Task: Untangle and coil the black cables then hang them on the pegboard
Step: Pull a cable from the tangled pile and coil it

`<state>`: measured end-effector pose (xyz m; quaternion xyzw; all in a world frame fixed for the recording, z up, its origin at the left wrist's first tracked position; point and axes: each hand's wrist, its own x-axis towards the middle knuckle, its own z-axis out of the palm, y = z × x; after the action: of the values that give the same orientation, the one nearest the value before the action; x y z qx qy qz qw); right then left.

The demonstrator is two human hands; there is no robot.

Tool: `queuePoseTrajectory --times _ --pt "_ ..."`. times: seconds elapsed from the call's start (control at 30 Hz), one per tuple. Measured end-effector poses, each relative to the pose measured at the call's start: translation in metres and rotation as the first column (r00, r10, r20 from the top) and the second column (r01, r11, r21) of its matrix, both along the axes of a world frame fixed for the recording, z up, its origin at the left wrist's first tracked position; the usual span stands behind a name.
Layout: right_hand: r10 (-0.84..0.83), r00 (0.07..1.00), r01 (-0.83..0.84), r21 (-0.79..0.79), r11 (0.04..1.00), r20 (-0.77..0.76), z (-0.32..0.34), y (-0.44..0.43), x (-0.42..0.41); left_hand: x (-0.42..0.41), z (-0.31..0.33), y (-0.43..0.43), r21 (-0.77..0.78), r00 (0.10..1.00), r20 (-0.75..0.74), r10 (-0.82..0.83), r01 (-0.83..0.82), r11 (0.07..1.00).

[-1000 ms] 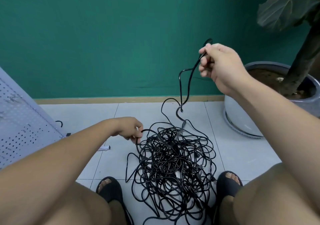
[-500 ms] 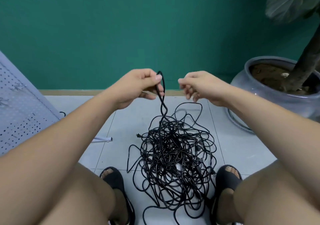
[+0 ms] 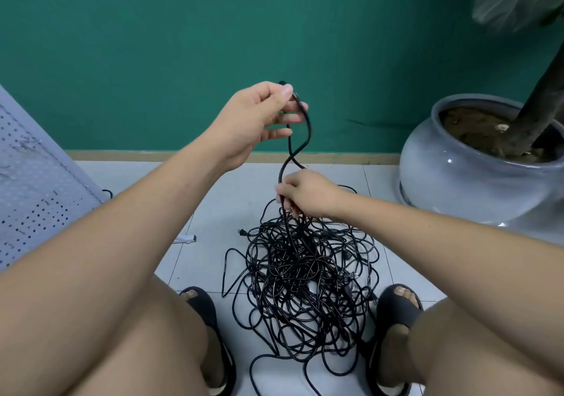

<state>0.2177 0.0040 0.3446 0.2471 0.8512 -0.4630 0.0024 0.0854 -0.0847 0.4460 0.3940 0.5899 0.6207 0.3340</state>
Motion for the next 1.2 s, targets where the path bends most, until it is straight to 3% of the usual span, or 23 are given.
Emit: queuePoseTrajectory --times 0.2,0.33,0.47,0.57,0.73,0.87,1.0,1.2 --pt "-0.172 0.956 0.185 0.033 0.982 -0.237 0.046 0.021 -0.004 -0.003 -0.044 -0.005 -0.258 0.982 -0.187 -0.019 -0.030 0.966" --pt "-0.228 0.926 0.223 -0.050 0.973 -0.302 0.061 0.032 -0.002 0.011 -0.078 -0.009 -0.298 0.982 -0.188 -0.018 -0.039 0.954" --pt "-0.304 0.881 0.260 -0.166 0.951 -0.363 0.076 0.041 -0.005 0.029 -0.109 -0.021 -0.517 0.948 -0.130 -0.289 0.184 0.836" --pt "-0.343 0.849 0.255 -0.256 0.932 -0.402 0.085 0.047 -0.006 0.047 -0.129 -0.031 -0.587 0.881 -0.140 -0.453 0.294 0.754" --pt "-0.472 0.775 0.274 -0.449 0.850 -0.421 0.092 0.062 -0.008 0.074 -0.155 -0.031 -0.591 0.849 -0.187 -0.495 0.305 0.746" --pt "-0.494 0.772 0.250 -0.524 0.814 -0.399 0.088 0.072 -0.005 0.085 -0.154 -0.026 -0.596 0.870 -0.117 -0.479 0.324 0.735" --pt "-0.401 0.871 0.204 -0.535 0.820 -0.283 0.078 0.075 0.005 0.082 -0.121 -0.019 -0.514 0.894 -0.146 -0.423 0.297 0.805" --pt "-0.172 0.983 0.135 -0.376 0.917 -0.068 0.044 0.080 0.030 0.059 -0.060 -0.015 -0.303 0.966 -0.136 -0.219 0.170 0.938"
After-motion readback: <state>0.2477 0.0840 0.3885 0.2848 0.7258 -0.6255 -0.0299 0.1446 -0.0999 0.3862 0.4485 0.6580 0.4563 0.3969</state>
